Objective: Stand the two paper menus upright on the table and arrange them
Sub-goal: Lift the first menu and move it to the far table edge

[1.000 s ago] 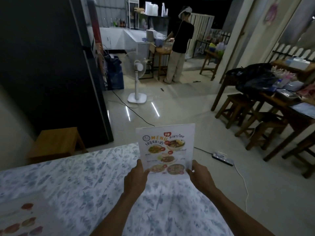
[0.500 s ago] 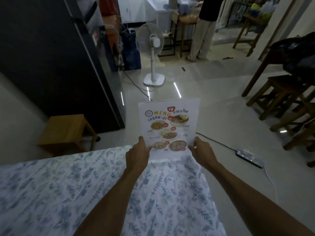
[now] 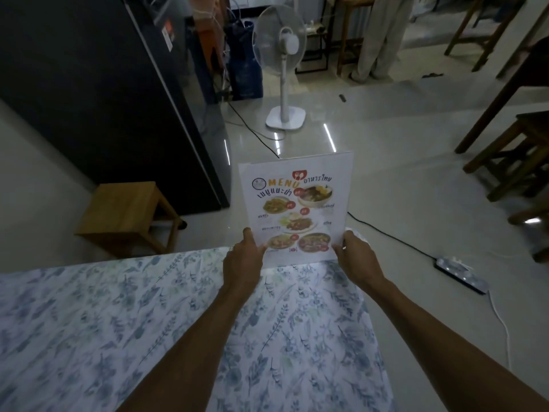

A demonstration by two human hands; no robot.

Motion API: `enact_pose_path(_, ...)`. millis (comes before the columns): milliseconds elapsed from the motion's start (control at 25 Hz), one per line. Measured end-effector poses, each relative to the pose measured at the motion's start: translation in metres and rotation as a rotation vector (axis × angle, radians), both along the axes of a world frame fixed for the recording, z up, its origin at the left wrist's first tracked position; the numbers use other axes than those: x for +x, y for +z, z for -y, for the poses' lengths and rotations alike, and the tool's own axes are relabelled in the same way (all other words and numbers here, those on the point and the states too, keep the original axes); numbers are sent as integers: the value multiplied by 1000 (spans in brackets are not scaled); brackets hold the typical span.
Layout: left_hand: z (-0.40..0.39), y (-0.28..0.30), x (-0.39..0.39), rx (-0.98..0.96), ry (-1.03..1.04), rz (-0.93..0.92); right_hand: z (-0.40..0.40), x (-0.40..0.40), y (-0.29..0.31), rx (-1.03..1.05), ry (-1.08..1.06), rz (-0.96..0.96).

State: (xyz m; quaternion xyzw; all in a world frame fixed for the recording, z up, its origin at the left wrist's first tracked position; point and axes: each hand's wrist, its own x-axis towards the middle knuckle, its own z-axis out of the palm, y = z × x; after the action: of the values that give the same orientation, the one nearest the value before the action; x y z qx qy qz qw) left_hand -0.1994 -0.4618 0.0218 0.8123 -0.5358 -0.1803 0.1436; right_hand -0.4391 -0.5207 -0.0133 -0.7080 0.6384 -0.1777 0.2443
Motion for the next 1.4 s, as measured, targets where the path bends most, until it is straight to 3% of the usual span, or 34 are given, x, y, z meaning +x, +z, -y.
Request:
enact_pose_path(400,-19,0,-10,37,45,-102,-3,-4,10,128,-92,73)
enact_pose_path(720,-82,32,2,36,11,-16,-64,-22,37,127,-241,-9)
enact_pose_path(960,-154,92,37,-88,-91,49,-154,18,94,58,-242,-39)
enact_pose_path(1400,-403,175,156,-302,-133,43,-412,188,175,-69,-78,44)
